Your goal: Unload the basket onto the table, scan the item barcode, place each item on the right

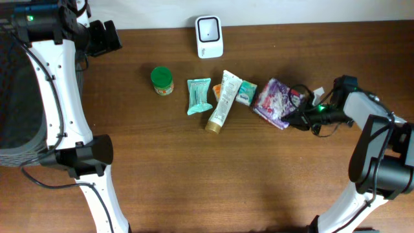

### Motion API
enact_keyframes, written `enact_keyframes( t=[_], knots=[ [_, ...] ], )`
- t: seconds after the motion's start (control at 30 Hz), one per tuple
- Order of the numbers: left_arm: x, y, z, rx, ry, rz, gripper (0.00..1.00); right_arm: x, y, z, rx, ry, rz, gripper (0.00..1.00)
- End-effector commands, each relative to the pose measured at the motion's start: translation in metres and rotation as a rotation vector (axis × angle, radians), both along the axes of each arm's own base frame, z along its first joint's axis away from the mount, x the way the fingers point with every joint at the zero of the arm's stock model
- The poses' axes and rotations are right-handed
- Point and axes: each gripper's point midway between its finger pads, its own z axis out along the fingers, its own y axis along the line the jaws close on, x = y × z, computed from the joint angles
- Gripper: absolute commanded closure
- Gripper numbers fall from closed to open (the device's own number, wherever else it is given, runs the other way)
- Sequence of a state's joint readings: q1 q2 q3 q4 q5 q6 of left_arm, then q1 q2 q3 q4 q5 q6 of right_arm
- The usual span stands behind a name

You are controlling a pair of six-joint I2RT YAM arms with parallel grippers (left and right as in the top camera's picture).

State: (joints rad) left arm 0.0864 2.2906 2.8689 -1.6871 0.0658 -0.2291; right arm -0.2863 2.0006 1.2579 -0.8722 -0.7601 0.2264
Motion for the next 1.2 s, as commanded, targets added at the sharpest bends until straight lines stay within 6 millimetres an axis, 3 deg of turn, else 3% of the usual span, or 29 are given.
enact_keyframes(
  t=[0.0, 0.07, 0.13, 0.23, 0.3, 0.4, 0.53, 0.57, 0.67, 0.7, 0.73, 0.8, 0.83, 0.9, 0.97, 1.07, 1.17],
  knots=[
    [-0.006, 0.002, 0.02, 0.012, -0.047, 0.008, 0.01, 0.005, -0.013, 0.028, -0.163, -0.078, 0.222, 0.96],
    [-0.006, 0.002, 0.02, 0.012, -0.047, 0.008, 0.01, 0.003, 0.003, 0.057, -0.161, -0.142, 0.387, 0.96],
    [-0.006, 0.002, 0.02, 0.012, -0.047, 0.008, 0.01, 0.001, 0.02, 0.07, -0.161, -0.198, 0.513, 0.96],
    [-0.006, 0.002, 0.02, 0.012, -0.047, 0.008, 0.01, -0.009, 0.066, 0.066, -0.241, -0.283, 0.825, 0.96],
    [-0.006, 0.002, 0.02, 0.012, -0.047, 0.008, 0.01, -0.014, 0.078, 0.056, -0.356, -0.262, 0.939, 0.96],
    [-0.006, 0.002, 0.02, 0.012, -0.047, 0.008, 0.01, 0.007, 0.053, 0.044, -0.729, -0.097, 0.729, 0.94],
    [-0.006, 0.002, 0.02, 0.012, -0.047, 0.008, 0.01, 0.028, 0.031, 0.06, -0.816, -0.073, 0.53, 0.91],
    [-0.006, 0.002, 0.02, 0.012, -0.047, 0.008, 0.01, 0.034, 0.025, 0.068, -0.817, -0.084, 0.504, 0.82],
    [-0.006, 0.002, 0.02, 0.012, -0.047, 0.008, 0.01, 0.044, 0.013, 0.093, -0.821, -0.105, 0.457, 0.15],
    [-0.006, 0.002, 0.02, 0.012, -0.047, 0.008, 0.01, 0.043, 0.012, 0.104, -0.809, -0.106, 0.448, 0.14],
    [-0.006, 0.002, 0.02, 0.012, -0.047, 0.008, 0.01, 0.042, 0.015, 0.11, -0.783, -0.102, 0.43, 0.02],
    [-0.006, 0.002, 0.02, 0.012, -0.047, 0.008, 0.01, 0.038, 0.042, 0.114, -0.623, -0.124, 0.439, 0.01],
    [-0.006, 0.002, 0.02, 0.012, -0.047, 0.008, 0.01, 0.031, 0.068, 0.116, -0.467, -0.128, 0.452, 0.01],
    [-0.006, 0.002, 0.02, 0.012, -0.047, 0.008, 0.01, 0.026, 0.072, 0.112, -0.448, -0.113, 0.458, 0.01],
    [-0.006, 0.002, 0.02, 0.012, -0.047, 0.008, 0.01, 0.021, 0.071, 0.103, -0.439, -0.016, 0.345, 0.01],
    [-0.006, 0.002, 0.02, 0.012, -0.047, 0.008, 0.01, 0.024, 0.066, 0.067, -0.448, 0.151, 0.043, 0.01],
    [-0.006, 0.002, 0.02, 0.012, -0.047, 0.008, 0.01, 0.007, 0.062, 0.029, -0.422, 0.353, -0.215, 0.01]
  ],
)
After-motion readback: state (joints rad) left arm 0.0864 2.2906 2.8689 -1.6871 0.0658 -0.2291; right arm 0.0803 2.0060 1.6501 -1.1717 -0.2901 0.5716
